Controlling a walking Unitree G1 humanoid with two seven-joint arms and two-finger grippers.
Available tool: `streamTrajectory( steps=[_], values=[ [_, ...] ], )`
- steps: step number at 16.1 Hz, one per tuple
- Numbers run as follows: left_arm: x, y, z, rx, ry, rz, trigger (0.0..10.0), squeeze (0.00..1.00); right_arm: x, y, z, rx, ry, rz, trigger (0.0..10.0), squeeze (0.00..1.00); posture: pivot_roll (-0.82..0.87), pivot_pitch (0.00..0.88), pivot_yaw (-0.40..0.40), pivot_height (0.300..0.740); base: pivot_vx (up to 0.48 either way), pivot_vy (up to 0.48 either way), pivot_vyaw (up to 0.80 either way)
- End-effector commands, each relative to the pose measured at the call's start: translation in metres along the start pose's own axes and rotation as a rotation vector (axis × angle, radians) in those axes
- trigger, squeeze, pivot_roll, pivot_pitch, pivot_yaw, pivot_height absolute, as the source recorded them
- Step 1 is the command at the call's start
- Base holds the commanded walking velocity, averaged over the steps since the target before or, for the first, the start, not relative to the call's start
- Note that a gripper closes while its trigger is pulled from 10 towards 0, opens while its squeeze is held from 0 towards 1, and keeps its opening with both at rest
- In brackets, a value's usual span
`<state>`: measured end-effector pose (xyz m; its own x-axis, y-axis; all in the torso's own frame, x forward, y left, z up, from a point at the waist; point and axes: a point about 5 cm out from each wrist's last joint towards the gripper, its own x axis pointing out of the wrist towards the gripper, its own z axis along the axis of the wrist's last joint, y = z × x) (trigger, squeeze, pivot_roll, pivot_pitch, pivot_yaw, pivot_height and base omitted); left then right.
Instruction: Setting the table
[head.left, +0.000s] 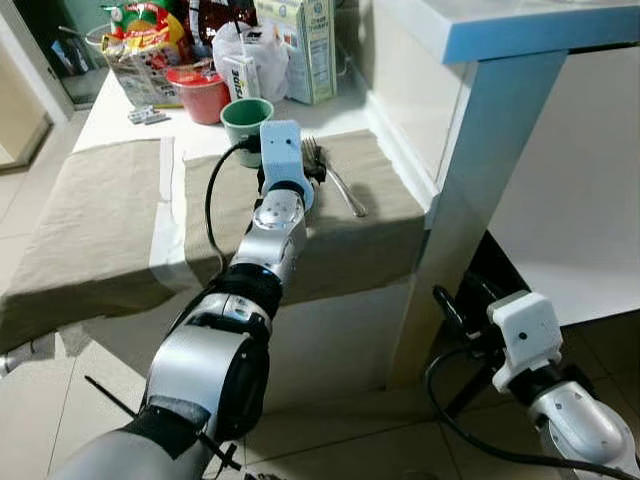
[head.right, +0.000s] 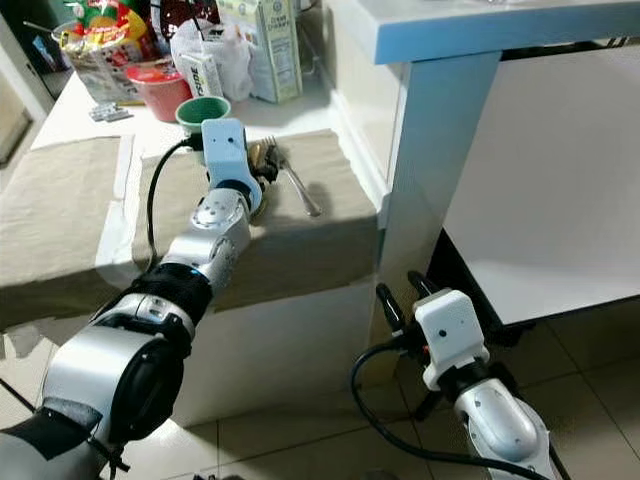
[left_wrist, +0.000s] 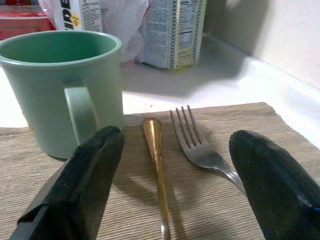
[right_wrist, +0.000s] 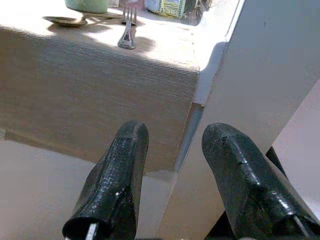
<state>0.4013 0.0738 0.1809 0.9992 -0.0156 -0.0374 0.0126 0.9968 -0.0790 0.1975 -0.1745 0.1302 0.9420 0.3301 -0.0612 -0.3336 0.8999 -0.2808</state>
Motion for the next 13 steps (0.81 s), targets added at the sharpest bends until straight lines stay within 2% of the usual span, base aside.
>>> streamTrajectory(
  steps=[1, 4, 5, 6, 11, 13],
  values=[
    [0.002, 0.002, 0.007, 0.006, -0.022, 0.021, 10.0, 0.0, -0.002, 0.0, 0.006, 0.005, -0.017, 0.004, 10.0, 0.0, -0.35, 0.046, 0.081, 0.74, 0.0, 0.0, 0.0],
    [0.002, 0.003, 0.008, 0.01, -0.028, 0.031, 10.0, 0.0, -0.003, 0.0, 0.006, 0.005, -0.016, 0.004, 10.0, 0.0, -0.35, 0.046, 0.082, 0.74, 0.0, 0.0, 0.0],
    [0.004, 0.001, 0.024, 0.024, -0.09, 0.06, 10.0, 0.0, -0.004, -0.001, -0.002, 0.01, 0.002, 0.01, 10.0, 0.0, -0.34, 0.051, 0.081, 0.74, 0.0, 0.0, 0.0],
    [0.004, 0.001, 0.031, 0.03, -0.117, 0.078, 10.0, 0.0, -0.004, 0.0, -0.006, 0.012, 0.011, 0.014, 10.0, 0.0, -0.34, 0.053, 0.082, 0.74, 0.0, 0.0, 0.0],
    [0.006, 0.004, 0.036, 0.04, -0.132, 0.124, 10.0, 0.0, -0.006, 0.001, -0.012, 0.014, 0.028, 0.018, 10.0, 0.0, -0.34, 0.055, 0.08, 0.74, 0.0, 0.0, 0.0],
    [0.007, 0.003, 0.029, 0.073, -0.099, 0.119, 10.0, 0.0, -0.009, 0.0, -0.017, 0.015, 0.034, 0.022, 10.0, 0.0, -0.35, 0.064, 0.081, 0.74, 0.0, 0.0, 0.0]
  ],
)
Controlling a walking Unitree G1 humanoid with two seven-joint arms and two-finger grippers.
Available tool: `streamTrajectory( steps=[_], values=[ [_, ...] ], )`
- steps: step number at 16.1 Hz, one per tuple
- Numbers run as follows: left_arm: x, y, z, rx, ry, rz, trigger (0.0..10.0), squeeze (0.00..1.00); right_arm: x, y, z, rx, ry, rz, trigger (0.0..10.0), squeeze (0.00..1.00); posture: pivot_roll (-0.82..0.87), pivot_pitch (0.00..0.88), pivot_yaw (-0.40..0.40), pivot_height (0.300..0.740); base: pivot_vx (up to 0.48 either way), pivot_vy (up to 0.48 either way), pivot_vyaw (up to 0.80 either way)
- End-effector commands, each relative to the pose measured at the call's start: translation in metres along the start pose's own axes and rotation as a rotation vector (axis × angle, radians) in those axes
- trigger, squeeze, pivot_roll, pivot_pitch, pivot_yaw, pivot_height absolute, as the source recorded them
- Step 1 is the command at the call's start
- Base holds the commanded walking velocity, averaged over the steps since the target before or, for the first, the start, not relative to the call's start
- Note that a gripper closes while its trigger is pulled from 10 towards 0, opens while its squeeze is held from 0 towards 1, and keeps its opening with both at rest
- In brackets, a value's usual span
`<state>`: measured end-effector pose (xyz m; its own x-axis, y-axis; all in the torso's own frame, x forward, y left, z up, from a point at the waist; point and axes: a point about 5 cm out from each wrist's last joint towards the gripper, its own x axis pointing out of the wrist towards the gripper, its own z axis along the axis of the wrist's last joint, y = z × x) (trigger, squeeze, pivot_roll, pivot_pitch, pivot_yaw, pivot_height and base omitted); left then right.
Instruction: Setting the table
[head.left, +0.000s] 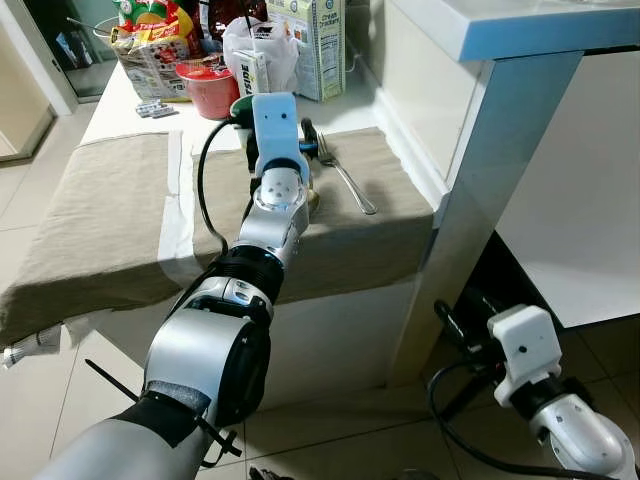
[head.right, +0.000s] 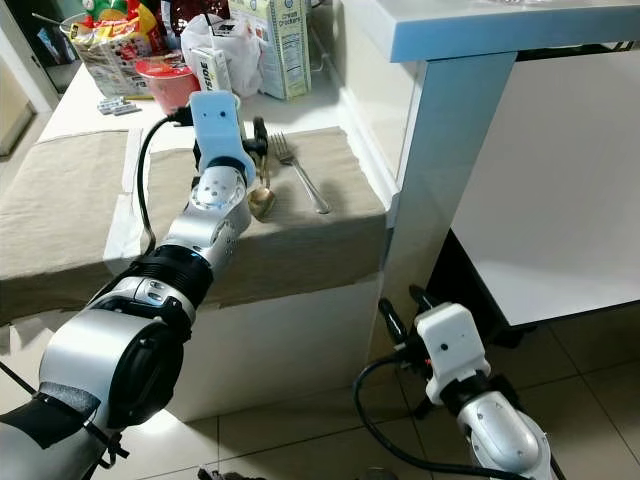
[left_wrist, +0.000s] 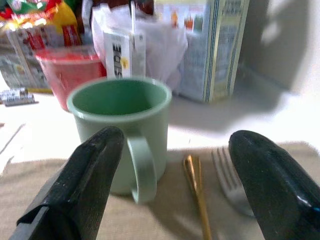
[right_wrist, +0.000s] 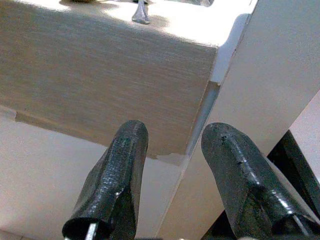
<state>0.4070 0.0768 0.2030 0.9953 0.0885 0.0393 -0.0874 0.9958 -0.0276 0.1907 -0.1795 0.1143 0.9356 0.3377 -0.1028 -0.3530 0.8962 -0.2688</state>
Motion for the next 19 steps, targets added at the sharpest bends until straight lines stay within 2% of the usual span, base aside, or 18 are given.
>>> streamTrajectory(
  steps=[1, 8, 13, 15, 16, 17, 19],
  values=[
    [0.002, 0.002, 0.004, 0.034, -0.007, 0.013, 10.0, 0.0, -0.004, -0.002, -0.001, 0.005, -0.001, 0.002, 10.0, 0.0, -0.36, 0.07, 0.08, 0.74, 0.0, 0.0, 0.0],
    [0.004, 0.008, -0.001, 0.054, 0.023, 0.042, 10.0, 0.0, -0.012, -0.002, -0.006, 0.005, 0.012, -0.003, 10.0, 0.0, -0.38, 0.091, 0.075, 0.74, 0.0, 0.0, 0.0],
    [0.003, 0.005, -0.005, 0.077, 0.046, 0.022, 10.0, 0.0, -0.013, -0.005, -0.014, 0.003, 0.03, -0.011, 10.0, 0.0, -0.4, 0.104, 0.077, 0.74, 0.0, 0.0, 0.0],
    [0.004, 0.007, -0.006, 0.079, 0.065, 0.026, 10.0, 0.0, -0.019, -0.003, -0.024, 0.008, 0.045, -0.015, 10.0, 0.0, -0.4, 0.109, 0.077, 0.74, 0.0, 0.0, 0.0],
    [0.004, 0.008, -0.007, 0.078, 0.069, 0.033, 10.0, 0.97, -0.02, 0.0, -0.031, 0.012, 0.054, -0.014, 10.0, 0.0, -0.4, 0.11, 0.077, 0.74, 0.0, 0.0, 0.0],
    [0.004, 0.01, -0.008, 0.08, 0.071, 0.042, 10.0, 1.0, -0.02, 0.004, -0.036, 0.014, 0.06, -0.012, 10.0, 0.0, -0.4, 0.111, 0.076, 0.74, 0.0, 0.0, 0.0],
    [0.004, 0.012, -0.008, 0.074, 0.072, 0.061, 10.0, 1.0, -0.015, 0.016, -0.043, 0.02, 0.068, -0.006, 10.0, 0.0, -0.4, 0.113, 0.075, 0.74, 0.0, 0.0, 0.0]
  ],
)
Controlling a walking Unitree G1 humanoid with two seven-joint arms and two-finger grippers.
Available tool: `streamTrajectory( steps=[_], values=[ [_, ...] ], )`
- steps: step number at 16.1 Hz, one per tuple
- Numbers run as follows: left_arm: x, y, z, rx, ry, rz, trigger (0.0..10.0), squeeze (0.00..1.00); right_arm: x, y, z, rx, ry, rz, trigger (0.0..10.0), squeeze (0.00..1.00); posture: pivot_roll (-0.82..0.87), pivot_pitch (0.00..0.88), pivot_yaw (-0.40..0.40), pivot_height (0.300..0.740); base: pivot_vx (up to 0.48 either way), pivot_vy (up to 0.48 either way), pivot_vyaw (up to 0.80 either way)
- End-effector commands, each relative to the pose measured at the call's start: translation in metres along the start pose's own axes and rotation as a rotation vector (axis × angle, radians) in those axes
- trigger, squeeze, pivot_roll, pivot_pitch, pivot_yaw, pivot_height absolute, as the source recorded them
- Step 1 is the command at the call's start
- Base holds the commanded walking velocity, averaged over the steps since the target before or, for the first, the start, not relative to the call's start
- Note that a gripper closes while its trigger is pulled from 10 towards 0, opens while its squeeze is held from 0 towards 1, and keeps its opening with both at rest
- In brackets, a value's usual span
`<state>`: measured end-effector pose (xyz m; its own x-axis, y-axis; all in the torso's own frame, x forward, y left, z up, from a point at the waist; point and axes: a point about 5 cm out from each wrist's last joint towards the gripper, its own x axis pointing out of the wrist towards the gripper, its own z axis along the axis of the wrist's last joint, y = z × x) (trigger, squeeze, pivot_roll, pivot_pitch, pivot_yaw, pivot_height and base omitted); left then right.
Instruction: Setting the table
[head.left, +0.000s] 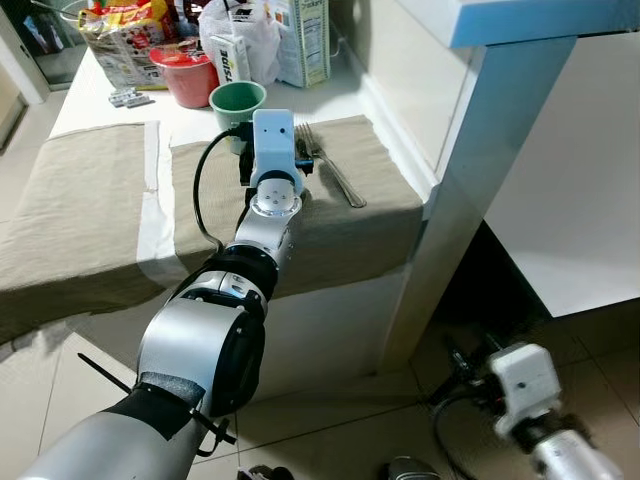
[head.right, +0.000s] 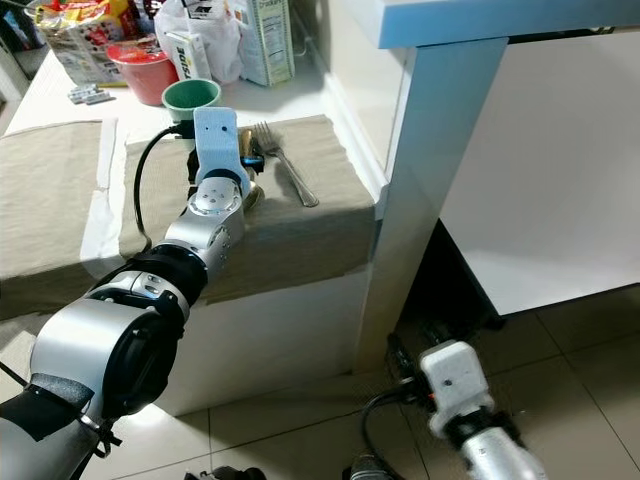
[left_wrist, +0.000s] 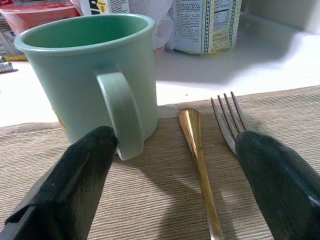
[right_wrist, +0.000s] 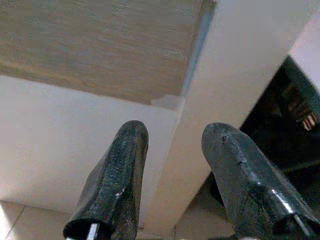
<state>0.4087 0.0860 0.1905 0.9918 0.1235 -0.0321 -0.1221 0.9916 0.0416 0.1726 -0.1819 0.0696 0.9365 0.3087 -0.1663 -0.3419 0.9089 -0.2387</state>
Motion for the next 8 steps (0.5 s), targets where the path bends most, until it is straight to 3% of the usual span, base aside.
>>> streamTrajectory(
  steps=[1, 4, 5, 6, 8],
  values=[
    [0.003, 0.003, 0.008, -0.003, -0.012, 0.028, 10.0, 1.0, 0.002, 0.006, -0.006, -0.011, 0.007, 0.007, 10.0, 0.0, -0.4, 0.113, 0.075, 0.74, 0.0, 0.0, 0.0],
    [0.003, 0.001, 0.016, -0.026, -0.044, 0.037, 10.0, 0.97, 0.008, 0.021, -0.018, -0.01, 0.011, 0.014, 10.0, 0.0, -0.4, 0.113, 0.073, 0.74, 0.0, 0.0, 0.0],
    [0.004, 0.004, 0.017, -0.024, -0.052, 0.053, 10.0, 0.0, 0.011, 0.03, -0.023, -0.008, 0.015, 0.017, 10.0, 0.0, -0.4, 0.114, 0.073, 0.74, 0.0, 0.0, 0.0],
    [0.004, 0.005, 0.017, -0.027, -0.052, 0.054, 10.0, 0.0, 0.012, 0.033, -0.026, -0.008, 0.02, 0.018, 10.0, 0.0, -0.4, 0.114, 0.073, 0.74, 0.0, 0.0, 0.0],
    [0.007, 0.012, 0.023, -0.032, -0.079, 0.066, 10.0, 0.0, 0.017, 0.066, -0.046, -0.004, 0.053, 0.031, 10.0, 0.0, -0.4, 0.115, 0.073, 0.74, 0.0, 0.0, 0.0]
  ],
)
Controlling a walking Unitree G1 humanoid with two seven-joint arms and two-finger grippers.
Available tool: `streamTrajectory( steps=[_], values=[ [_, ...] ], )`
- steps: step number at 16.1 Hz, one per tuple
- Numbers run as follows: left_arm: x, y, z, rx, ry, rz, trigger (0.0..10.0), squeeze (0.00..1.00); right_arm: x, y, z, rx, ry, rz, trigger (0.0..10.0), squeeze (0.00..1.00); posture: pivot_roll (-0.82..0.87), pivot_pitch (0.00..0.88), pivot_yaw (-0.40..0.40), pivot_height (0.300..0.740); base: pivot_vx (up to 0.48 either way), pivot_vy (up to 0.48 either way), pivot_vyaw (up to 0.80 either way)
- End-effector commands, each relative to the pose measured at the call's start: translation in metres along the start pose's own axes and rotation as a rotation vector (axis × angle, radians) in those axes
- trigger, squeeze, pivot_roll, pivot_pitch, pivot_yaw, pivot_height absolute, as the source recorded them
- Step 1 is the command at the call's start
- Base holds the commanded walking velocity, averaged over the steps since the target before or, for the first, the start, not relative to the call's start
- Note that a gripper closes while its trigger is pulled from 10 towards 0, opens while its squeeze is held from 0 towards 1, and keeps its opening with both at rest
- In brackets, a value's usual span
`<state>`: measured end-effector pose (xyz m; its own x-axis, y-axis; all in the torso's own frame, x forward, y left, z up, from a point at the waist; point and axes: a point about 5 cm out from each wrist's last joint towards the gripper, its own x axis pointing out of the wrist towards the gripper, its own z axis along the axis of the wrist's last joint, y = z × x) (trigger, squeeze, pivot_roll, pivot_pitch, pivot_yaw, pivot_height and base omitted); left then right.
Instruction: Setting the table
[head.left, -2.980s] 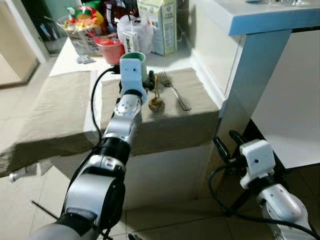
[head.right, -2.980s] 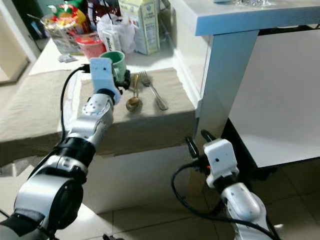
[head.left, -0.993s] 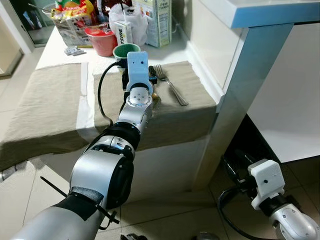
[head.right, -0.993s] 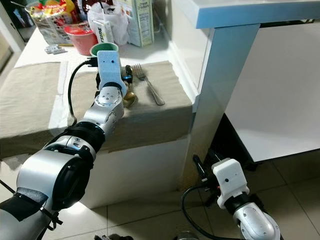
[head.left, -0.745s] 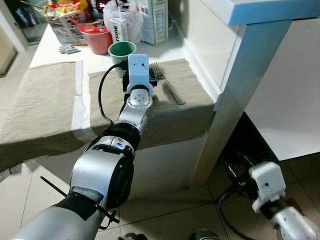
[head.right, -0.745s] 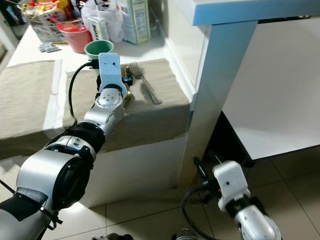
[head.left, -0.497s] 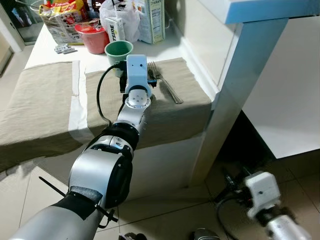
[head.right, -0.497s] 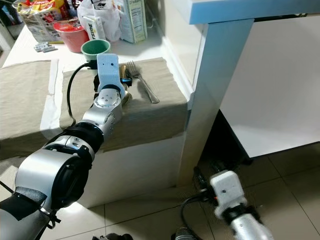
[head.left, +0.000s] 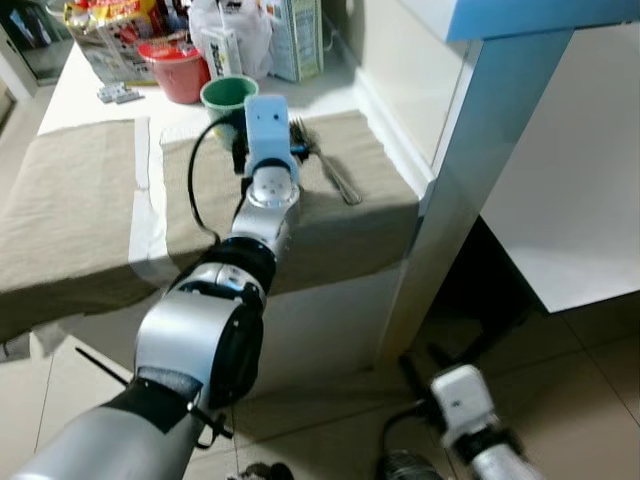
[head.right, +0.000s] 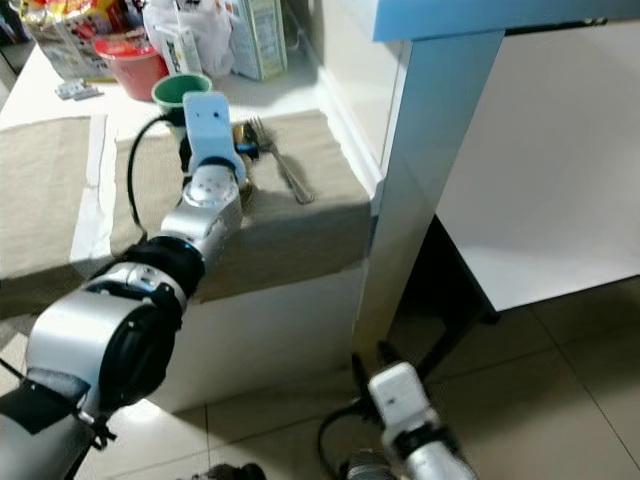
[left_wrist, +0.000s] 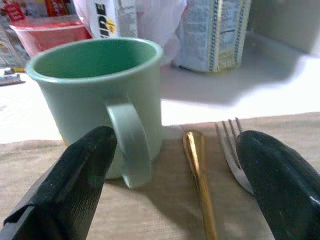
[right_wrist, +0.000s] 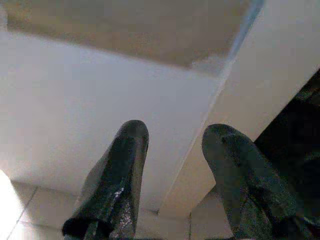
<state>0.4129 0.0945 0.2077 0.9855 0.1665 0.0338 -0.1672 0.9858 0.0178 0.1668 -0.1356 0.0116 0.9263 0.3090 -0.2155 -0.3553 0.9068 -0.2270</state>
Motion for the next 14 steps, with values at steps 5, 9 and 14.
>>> streamTrajectory(
  steps=[5, 9, 14],
  values=[
    [0.005, 0.012, 0.005, 0.015, -0.001, 0.037, 10.0, 0.0, -0.001, 0.047, -0.011, -0.016, 0.011, 0.029, 10.0, 0.0, -0.41, 0.124, 0.069, 0.74, 0.0, 0.0, 0.0],
    [0.006, 0.025, -0.006, -0.042, 0.061, 0.061, 0.0, 0.0, -0.004, 0.029, -0.008, -0.037, -0.037, -0.002, 10.0, 0.0, -0.41, 0.133, 0.066, 0.74, 0.0, 0.0, 0.0],
    [0.007, 0.027, -0.007, -0.065, 0.068, 0.06, 0.0, 0.0, -0.005, 0.027, -0.005, -0.046, -0.061, -0.012, 10.0, 0.0, -0.41, 0.13, 0.068, 0.74, 0.0, 0.0, 0.0]
  ],
)
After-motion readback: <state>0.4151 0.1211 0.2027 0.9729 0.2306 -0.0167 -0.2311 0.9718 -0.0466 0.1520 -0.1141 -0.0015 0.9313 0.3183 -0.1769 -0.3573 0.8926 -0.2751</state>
